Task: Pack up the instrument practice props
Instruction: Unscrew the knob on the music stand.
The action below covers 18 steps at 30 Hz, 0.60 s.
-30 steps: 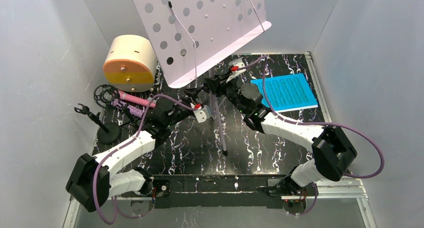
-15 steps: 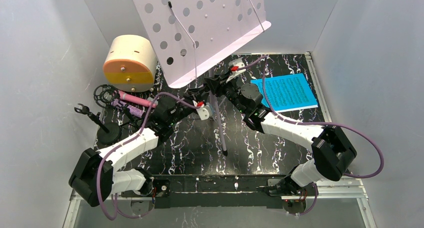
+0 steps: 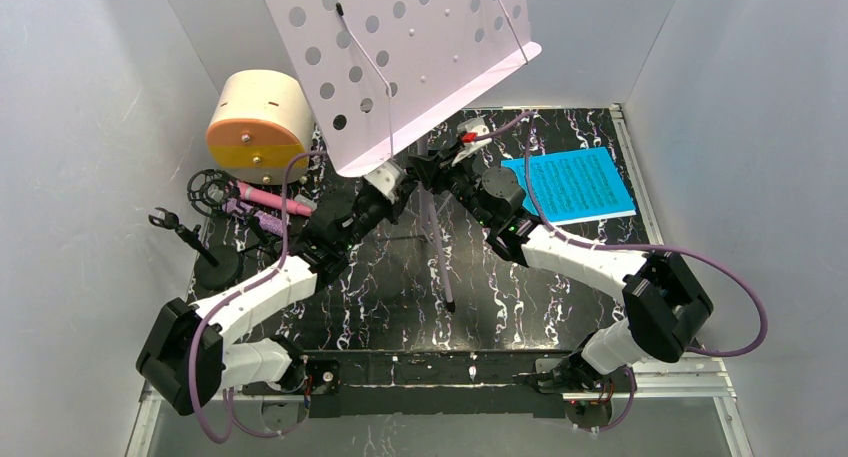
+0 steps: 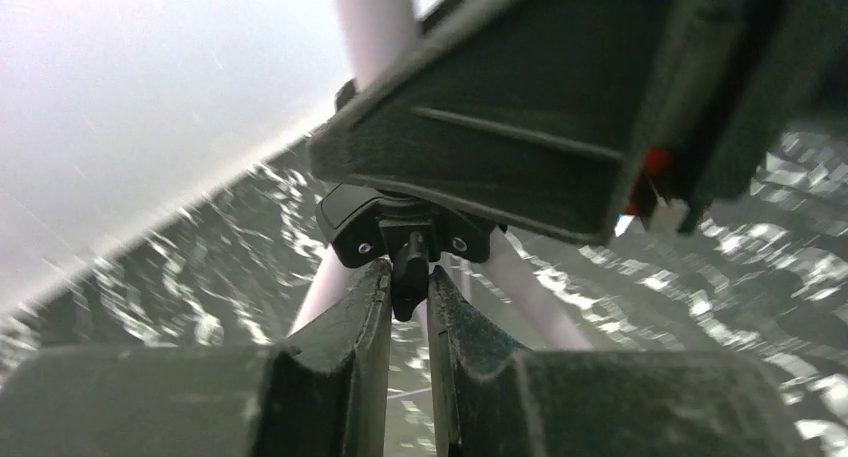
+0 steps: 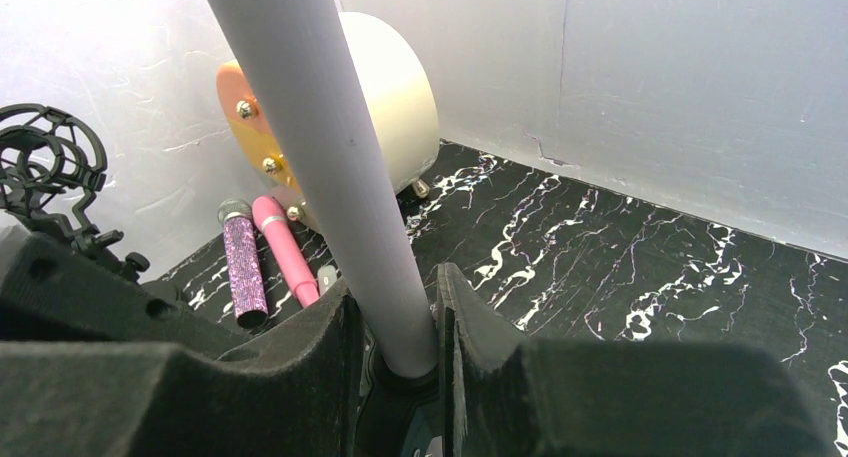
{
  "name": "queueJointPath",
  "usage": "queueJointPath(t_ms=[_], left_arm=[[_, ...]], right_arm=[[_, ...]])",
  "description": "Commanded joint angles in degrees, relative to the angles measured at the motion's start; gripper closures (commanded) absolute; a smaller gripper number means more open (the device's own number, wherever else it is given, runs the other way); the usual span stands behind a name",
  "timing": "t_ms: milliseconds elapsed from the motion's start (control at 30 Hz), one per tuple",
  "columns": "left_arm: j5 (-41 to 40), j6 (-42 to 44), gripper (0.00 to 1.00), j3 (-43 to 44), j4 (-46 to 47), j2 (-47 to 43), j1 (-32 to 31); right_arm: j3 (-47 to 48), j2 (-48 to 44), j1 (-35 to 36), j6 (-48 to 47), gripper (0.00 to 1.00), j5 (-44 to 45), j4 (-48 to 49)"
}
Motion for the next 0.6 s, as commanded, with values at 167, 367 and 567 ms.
queueJointPath(t_ms=[167,367,567], left_arm=[[-18.03,-60.59,1.00,3.51,-14.08,-3.14,0.47],[-13.06,-86.37,0.96,4.59,-17.57,-2.56,3.00],[-7.38,-89.62,0.84,4.83,-15.05,-2.05,5.77]], right_arm=[[-1.76,2.44,1.33,10.63,0.99,-2.86,-6.93],[-1.06,3.30,1.36,11.18,0.99,-2.14,-7.41],[-0.87,3.19,1.30,11.24,0.99,-2.12,-7.75]])
